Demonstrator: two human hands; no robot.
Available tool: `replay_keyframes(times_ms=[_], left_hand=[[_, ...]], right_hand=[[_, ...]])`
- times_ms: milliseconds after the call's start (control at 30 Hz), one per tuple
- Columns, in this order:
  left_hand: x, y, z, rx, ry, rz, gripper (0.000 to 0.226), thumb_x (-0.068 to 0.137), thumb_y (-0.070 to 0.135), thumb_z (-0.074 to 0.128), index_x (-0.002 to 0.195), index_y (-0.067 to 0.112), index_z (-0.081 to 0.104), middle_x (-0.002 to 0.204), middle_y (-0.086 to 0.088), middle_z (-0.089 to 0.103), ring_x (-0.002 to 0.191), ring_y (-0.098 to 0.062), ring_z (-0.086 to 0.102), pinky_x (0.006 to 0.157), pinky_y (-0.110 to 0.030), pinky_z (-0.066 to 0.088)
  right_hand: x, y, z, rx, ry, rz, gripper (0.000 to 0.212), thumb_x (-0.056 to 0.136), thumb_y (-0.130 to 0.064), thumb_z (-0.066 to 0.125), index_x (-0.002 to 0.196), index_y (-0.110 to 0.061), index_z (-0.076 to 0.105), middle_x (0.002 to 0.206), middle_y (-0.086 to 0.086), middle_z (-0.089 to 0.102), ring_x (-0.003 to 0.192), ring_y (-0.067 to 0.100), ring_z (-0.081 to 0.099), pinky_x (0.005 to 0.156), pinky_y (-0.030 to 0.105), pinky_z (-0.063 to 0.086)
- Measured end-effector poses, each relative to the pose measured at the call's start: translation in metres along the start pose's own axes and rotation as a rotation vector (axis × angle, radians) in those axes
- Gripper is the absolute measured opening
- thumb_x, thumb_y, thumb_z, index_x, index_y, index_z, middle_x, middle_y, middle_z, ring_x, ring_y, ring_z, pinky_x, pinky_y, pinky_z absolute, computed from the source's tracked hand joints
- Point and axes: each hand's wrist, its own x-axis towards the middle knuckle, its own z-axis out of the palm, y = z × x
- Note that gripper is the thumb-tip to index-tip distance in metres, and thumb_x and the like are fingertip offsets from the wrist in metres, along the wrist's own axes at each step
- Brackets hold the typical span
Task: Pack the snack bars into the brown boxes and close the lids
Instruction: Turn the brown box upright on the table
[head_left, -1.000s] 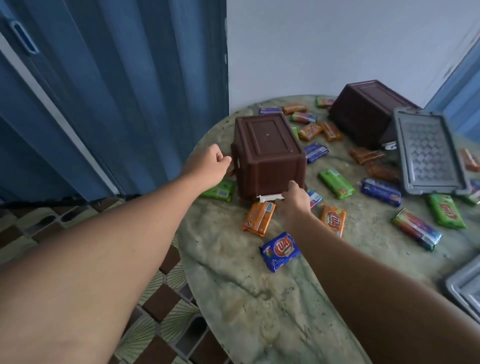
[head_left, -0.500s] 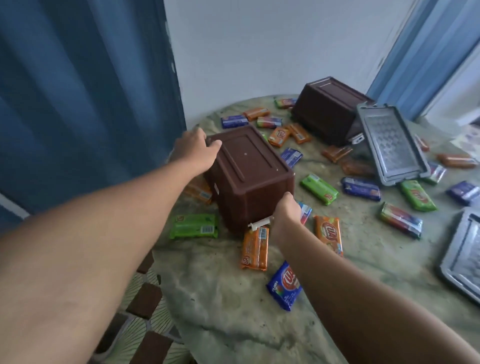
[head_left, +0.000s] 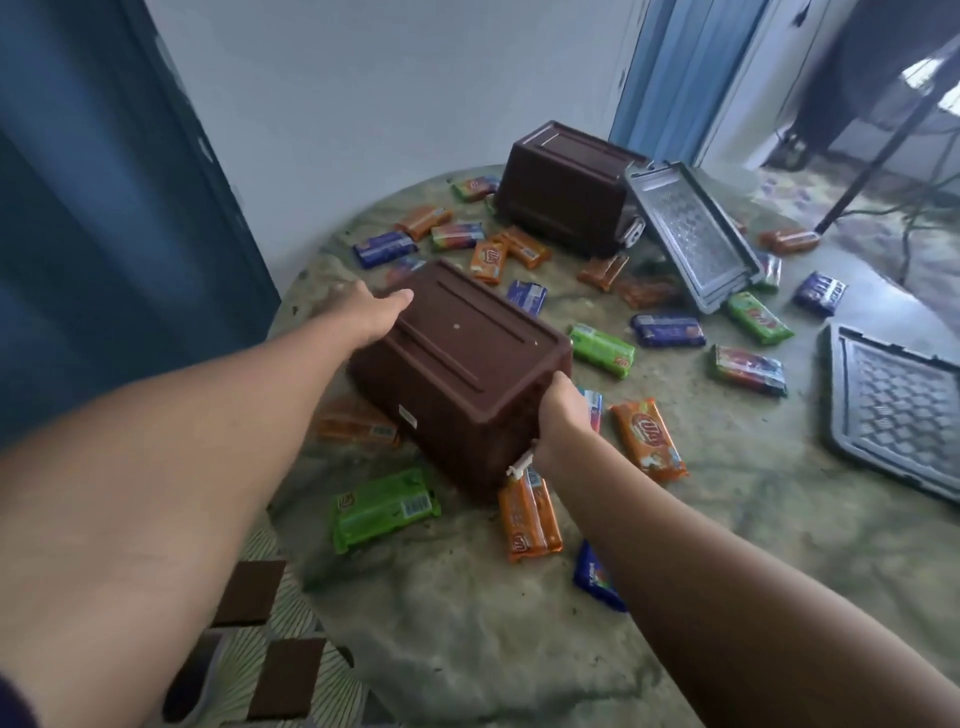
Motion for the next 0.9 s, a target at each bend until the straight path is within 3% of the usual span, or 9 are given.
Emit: replay_keyframes(times_ms=[167,267,333,400,467,567,633,700,900], left_hand=[[-0.014,-0.015,-0.008,-0.417,-0.081,-0.013,0.076,0.09,0.071,0.057,0.143,0.017,0.057,0.154,-0.006,0.048,0.136,-0.028,0.05,0.109,-0.037,0.041],[-0.038,-0.023,-0.025,-0.745,-0.226,0.018,0.046,0.1,0.062,0.049,0.106,0.024,0.074,0.116,-0.005,0.075,0.091,-0.02,0.073,0.071,-0.029,0.056],[-0.057,-0.027,-0.039,-0.877,-0.209,0.022,0.057,0.101,0.063,0.042,0.076,0.023,0.073,0.076,0.004,0.075,0.062,-0.012,0.068,0.054,-0.023,0.05],[-0.073,-0.029,-0.05,-0.94,-0.11,0.034,0.062,0.098,0.069,0.04,0.062,0.022,0.059,0.06,0.011,0.062,0.061,-0.014,0.057,0.056,-0.027,0.041],[-0.084,-0.033,-0.055,-1.026,-0.054,0.078,0.059,0.092,0.076,0.04,0.066,0.025,0.053,0.062,0.011,0.059,0.065,-0.013,0.052,0.061,-0.033,0.035],[-0.1,-0.04,-0.059,-1.202,-0.031,0.158,0.059,0.091,0.077,0.044,0.088,0.022,0.065,0.065,0.009,0.062,0.056,-0.007,0.055,0.06,-0.032,0.036],[-0.11,-0.042,-0.059,-1.291,-0.085,0.159,0.062,0.091,0.076,0.045,0.107,0.02,0.065,0.066,0.008,0.064,0.054,-0.006,0.057,0.059,-0.03,0.035],[-0.121,-0.042,-0.056,-1.294,-0.155,0.114,0.054,0.092,0.075,0.044,0.098,0.024,0.063,0.064,0.007,0.062,0.055,-0.007,0.057,0.058,-0.027,0.039],[-0.133,-0.047,-0.029,-1.154,-0.143,0.036,0.016,0.1,0.035,0.057,0.104,0.021,0.063,0.076,0.001,0.054,0.056,-0.006,0.056,0.045,-0.018,0.044]], right_hand=[[-0.015,-0.011,-0.003,0.088,-0.032,0.021,0.045,0.102,-0.037,0.037,0.086,-0.02,0.075,0.073,0.001,0.075,0.071,0.023,0.069,0.084,0.035,0.06],[-0.033,-0.025,-0.013,0.204,-0.076,-0.018,0.048,0.099,-0.037,0.035,0.062,-0.02,0.06,0.061,0.001,0.063,0.048,0.02,0.057,0.06,0.027,0.049],[-0.044,-0.039,-0.023,0.296,-0.075,-0.021,0.044,0.1,-0.041,0.035,0.067,-0.018,0.055,0.065,0.002,0.055,0.05,0.019,0.05,0.058,0.026,0.04],[-0.051,-0.053,-0.032,0.362,-0.072,-0.053,0.045,0.1,-0.054,0.039,0.09,-0.015,0.059,0.075,0.004,0.058,0.063,0.02,0.057,0.061,0.028,0.047],[-0.058,-0.063,-0.041,0.377,-0.065,-0.076,0.057,0.099,-0.065,0.042,0.105,-0.011,0.058,0.077,0.007,0.062,0.066,0.022,0.063,0.06,0.031,0.051],[-0.06,-0.071,-0.058,0.393,-0.209,-0.1,0.068,0.093,-0.077,0.042,0.097,-0.012,0.061,0.068,0.006,0.06,0.059,0.023,0.061,0.057,0.029,0.054],[-0.059,-0.071,-0.071,0.337,-0.299,-0.116,0.076,0.091,-0.08,0.041,0.104,-0.011,0.071,0.085,0.014,0.071,0.072,0.031,0.071,0.061,0.034,0.061],[-0.056,-0.071,-0.083,0.272,-0.364,-0.119,0.082,0.092,-0.076,0.044,0.11,-0.002,0.073,0.104,0.022,0.075,0.089,0.037,0.075,0.066,0.037,0.061],[-0.028,-0.072,-0.105,0.139,-0.34,-0.122,0.042,0.1,-0.034,0.059,0.128,-0.004,0.068,0.095,0.008,0.068,0.076,0.02,0.064,0.077,0.033,0.054]])
